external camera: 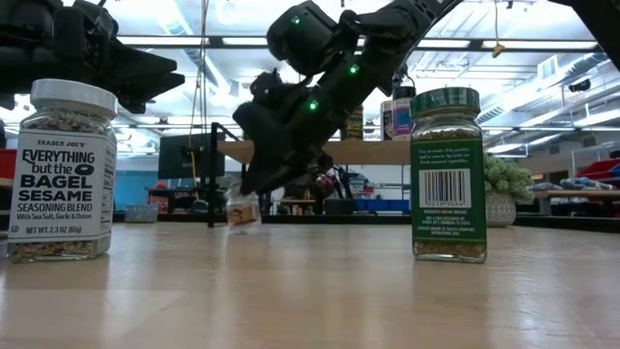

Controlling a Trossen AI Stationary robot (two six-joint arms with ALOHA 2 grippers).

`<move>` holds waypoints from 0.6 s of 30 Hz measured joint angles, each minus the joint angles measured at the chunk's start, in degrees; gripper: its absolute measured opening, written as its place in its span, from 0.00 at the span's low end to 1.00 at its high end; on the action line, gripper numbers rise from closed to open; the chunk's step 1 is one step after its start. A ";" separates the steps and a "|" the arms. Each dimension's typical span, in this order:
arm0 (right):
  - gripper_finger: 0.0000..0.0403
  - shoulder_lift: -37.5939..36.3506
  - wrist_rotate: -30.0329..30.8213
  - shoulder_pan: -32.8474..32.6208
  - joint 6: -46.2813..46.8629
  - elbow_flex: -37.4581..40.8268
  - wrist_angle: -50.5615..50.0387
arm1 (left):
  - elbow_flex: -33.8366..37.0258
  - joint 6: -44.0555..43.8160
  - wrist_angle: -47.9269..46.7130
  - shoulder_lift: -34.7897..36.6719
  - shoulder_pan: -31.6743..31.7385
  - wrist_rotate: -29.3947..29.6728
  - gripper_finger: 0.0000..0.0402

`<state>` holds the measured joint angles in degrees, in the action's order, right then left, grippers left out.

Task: Shelf spices
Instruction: Put the brown seasoning on the shelf

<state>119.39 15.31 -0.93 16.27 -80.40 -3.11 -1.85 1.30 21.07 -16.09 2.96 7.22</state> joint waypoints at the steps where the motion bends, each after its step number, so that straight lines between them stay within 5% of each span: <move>1: 0.38 -0.22 0.03 0.00 -0.02 -0.02 -0.20 | 0.00 0.00 -0.01 -0.01 0.00 0.00 0.53; 11: 0.38 -0.35 -0.41 0.00 -1.00 -0.02 -0.87 | 0.00 0.00 0.00 0.01 0.00 -0.02 0.53; 18: 0.49 -0.63 -5.25 0.13 -1.04 0.00 0.58 | 0.00 0.00 -0.01 -0.01 0.00 0.07 0.53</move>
<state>118.76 10.06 -0.80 15.23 -80.40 -2.54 -1.85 1.30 21.06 -16.10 2.96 7.29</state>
